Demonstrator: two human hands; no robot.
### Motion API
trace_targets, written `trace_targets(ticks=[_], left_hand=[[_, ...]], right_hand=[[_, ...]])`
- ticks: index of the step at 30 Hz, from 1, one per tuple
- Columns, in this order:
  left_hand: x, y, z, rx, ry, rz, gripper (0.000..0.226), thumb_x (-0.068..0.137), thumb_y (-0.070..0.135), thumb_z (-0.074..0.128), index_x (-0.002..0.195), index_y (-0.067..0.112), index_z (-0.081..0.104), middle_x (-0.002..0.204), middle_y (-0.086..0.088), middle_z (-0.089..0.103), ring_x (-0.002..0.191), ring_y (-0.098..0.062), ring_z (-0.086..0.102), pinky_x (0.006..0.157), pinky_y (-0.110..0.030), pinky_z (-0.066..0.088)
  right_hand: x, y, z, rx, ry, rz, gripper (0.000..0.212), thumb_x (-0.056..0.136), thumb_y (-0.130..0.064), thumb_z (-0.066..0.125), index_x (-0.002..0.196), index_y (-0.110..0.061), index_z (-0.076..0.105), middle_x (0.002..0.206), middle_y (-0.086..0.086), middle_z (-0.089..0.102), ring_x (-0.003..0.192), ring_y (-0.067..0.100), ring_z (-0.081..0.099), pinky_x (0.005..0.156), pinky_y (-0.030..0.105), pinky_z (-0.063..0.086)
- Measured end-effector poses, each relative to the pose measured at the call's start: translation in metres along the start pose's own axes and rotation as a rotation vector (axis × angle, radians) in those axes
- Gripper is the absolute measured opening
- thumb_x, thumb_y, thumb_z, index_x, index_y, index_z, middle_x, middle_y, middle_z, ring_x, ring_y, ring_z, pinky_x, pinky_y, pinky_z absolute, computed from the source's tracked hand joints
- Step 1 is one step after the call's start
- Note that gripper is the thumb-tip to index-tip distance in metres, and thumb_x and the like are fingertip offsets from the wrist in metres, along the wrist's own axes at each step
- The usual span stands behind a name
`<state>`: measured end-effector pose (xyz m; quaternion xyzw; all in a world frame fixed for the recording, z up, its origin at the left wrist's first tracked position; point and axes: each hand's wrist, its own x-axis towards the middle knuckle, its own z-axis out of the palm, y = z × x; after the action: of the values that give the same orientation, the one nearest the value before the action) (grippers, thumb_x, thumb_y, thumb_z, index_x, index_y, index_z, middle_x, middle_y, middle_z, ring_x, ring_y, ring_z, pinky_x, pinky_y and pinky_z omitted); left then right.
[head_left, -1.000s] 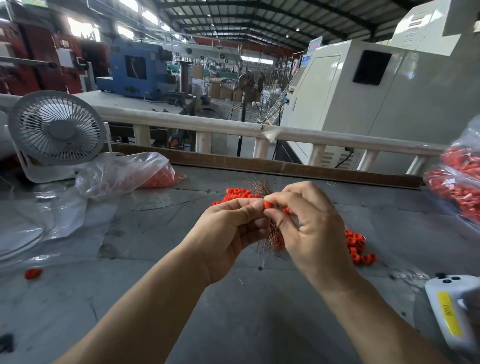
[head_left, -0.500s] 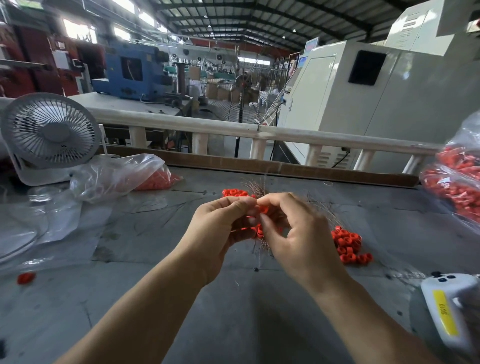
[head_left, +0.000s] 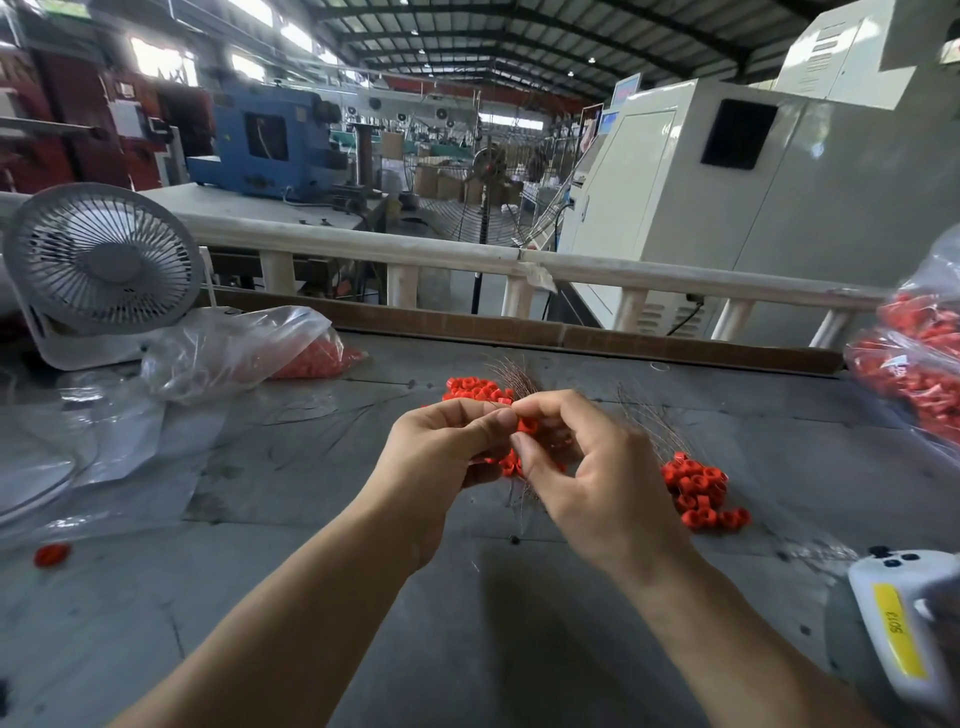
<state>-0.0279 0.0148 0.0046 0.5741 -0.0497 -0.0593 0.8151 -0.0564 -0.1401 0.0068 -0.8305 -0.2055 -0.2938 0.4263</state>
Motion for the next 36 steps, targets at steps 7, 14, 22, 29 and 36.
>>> trace_targets(ticks=[7, 14, 22, 29, 36], left_hand=[[-0.002, 0.003, 0.002, 0.04, -0.024, 0.019, 0.021, 0.092, 0.013, 0.069, 0.102, -0.005, 0.07, 0.087, -0.015, 0.07, 0.08, -0.022, 0.065, 0.074, -0.03, 0.056], [-0.003, 0.002, 0.002, 0.058, -0.01, 0.001, 0.027, 0.094, 0.013, 0.069, 0.108, -0.011, 0.067, 0.089, -0.017, 0.069, 0.082, -0.024, 0.064, 0.074, -0.03, 0.055], [0.0, -0.001, 0.0, 0.202, 0.042, 0.038, 0.013, 0.096, 0.017, 0.07, 0.096, 0.006, 0.076, 0.087, -0.011, 0.077, 0.073, -0.013, 0.067, 0.069, -0.027, 0.054], [0.002, -0.011, -0.006, 0.848, 0.199, 0.188, 0.012, 0.092, 0.028, 0.069, 0.081, 0.029, 0.073, 0.075, 0.013, 0.071, 0.069, -0.002, 0.064, 0.058, -0.017, 0.046], [0.005, -0.014, -0.008, 0.979, 0.208, 0.222, 0.014, 0.092, 0.031, 0.065, 0.08, 0.031, 0.071, 0.075, 0.017, 0.068, 0.07, 0.001, 0.06, 0.058, -0.018, 0.038]], right_hand=[[0.001, -0.002, -0.002, 0.068, 0.038, 0.034, 0.017, 0.093, -0.012, 0.075, 0.102, -0.026, 0.077, 0.099, -0.012, 0.07, 0.097, 0.008, 0.07, 0.077, 0.011, 0.052], [0.001, -0.001, -0.002, 0.217, -0.004, 0.1, 0.025, 0.093, -0.006, 0.074, 0.099, -0.03, 0.077, 0.099, -0.007, 0.076, 0.093, 0.007, 0.074, 0.076, 0.013, 0.055], [0.005, 0.013, -0.013, -0.18, 0.103, 0.097, 0.015, 0.089, -0.015, 0.079, 0.098, -0.026, 0.075, 0.091, -0.013, 0.068, 0.083, 0.007, 0.067, 0.075, 0.02, 0.054], [0.016, 0.046, -0.069, -0.519, 0.178, 0.644, 0.01, 0.09, -0.018, 0.072, 0.084, -0.023, 0.067, 0.057, -0.014, 0.069, 0.049, 0.004, 0.068, 0.044, 0.021, 0.053], [0.016, 0.054, -0.086, -0.908, -0.064, 0.716, 0.003, 0.086, -0.03, 0.073, 0.086, -0.032, 0.071, 0.093, -0.006, 0.076, 0.102, 0.023, 0.066, 0.087, 0.034, 0.051]])
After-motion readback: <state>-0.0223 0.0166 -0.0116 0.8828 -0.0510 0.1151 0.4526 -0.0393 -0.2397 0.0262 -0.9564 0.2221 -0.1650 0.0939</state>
